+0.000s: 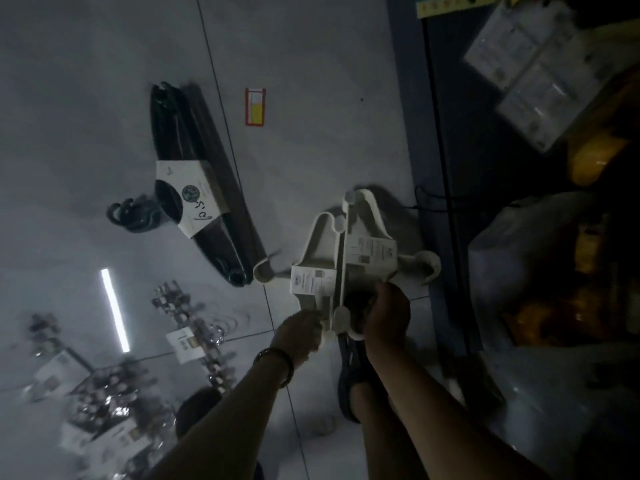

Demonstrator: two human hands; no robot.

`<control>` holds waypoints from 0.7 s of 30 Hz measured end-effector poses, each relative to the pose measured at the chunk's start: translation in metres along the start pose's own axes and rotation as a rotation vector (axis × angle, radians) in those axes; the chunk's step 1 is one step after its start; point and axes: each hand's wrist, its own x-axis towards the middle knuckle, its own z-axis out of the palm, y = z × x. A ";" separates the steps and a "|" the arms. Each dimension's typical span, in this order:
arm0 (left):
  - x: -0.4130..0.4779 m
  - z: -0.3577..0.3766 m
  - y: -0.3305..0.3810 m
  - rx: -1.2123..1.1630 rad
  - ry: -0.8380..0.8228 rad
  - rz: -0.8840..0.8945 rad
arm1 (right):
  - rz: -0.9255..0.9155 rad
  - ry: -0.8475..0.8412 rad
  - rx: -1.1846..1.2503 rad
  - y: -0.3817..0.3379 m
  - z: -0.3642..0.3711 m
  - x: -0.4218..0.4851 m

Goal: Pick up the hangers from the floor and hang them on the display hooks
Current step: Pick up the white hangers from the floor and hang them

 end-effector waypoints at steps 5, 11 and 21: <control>-0.029 -0.012 -0.001 -0.535 0.040 0.076 | -0.503 0.066 -0.387 0.007 0.004 -0.059; -0.035 -0.031 -0.017 -0.703 -0.137 0.028 | -0.553 0.101 -0.356 0.008 0.042 -0.096; -0.009 -0.043 -0.017 -0.689 -0.010 0.069 | -0.458 -0.211 -0.387 0.028 0.087 -0.071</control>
